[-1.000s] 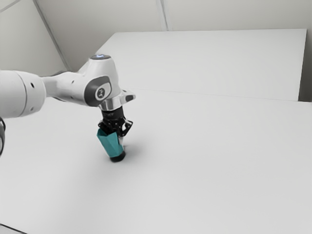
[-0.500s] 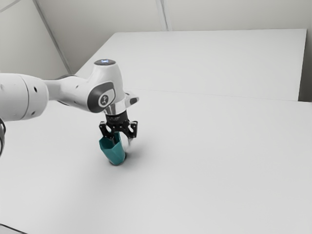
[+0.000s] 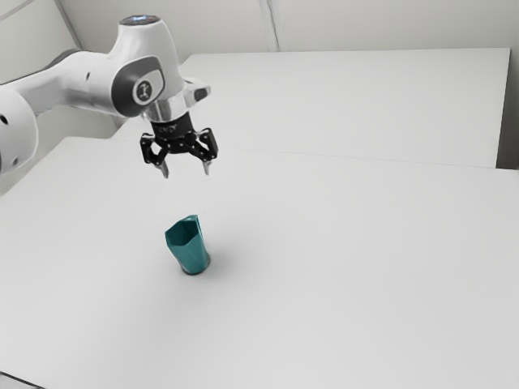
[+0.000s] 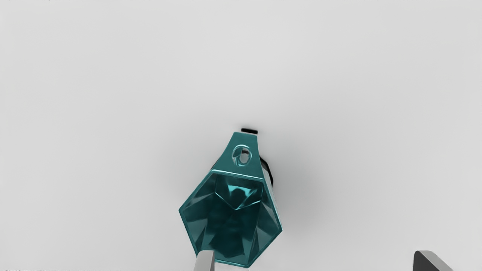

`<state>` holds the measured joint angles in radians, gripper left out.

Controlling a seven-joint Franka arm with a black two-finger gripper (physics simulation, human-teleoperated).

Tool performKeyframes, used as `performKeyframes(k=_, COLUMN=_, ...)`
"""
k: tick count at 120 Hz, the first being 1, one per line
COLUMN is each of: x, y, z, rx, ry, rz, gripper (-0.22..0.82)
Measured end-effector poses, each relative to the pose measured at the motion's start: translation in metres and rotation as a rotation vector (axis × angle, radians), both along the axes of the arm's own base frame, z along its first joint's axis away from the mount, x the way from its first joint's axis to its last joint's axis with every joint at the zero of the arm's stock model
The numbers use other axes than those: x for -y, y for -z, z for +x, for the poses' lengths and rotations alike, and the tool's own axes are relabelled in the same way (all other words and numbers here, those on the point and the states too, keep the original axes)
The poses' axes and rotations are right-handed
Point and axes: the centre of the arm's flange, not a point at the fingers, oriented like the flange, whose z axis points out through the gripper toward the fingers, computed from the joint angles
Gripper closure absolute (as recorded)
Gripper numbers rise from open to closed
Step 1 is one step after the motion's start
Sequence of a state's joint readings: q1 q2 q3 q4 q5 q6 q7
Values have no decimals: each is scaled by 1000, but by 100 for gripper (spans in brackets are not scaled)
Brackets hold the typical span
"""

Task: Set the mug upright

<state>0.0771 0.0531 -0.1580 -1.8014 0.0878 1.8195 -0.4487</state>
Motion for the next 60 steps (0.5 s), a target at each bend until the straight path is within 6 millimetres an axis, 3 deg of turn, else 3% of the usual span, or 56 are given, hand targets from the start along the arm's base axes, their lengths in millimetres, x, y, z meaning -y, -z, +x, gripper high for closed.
performKeyframes(k=22, x=-2, y=-47, z=-3, rx=-10, ry=55, rz=-7, gripper=1)
performKeyframes(k=60, x=-7, y=-99, z=-18, rx=-33, ry=138, rz=-25, gripper=0)
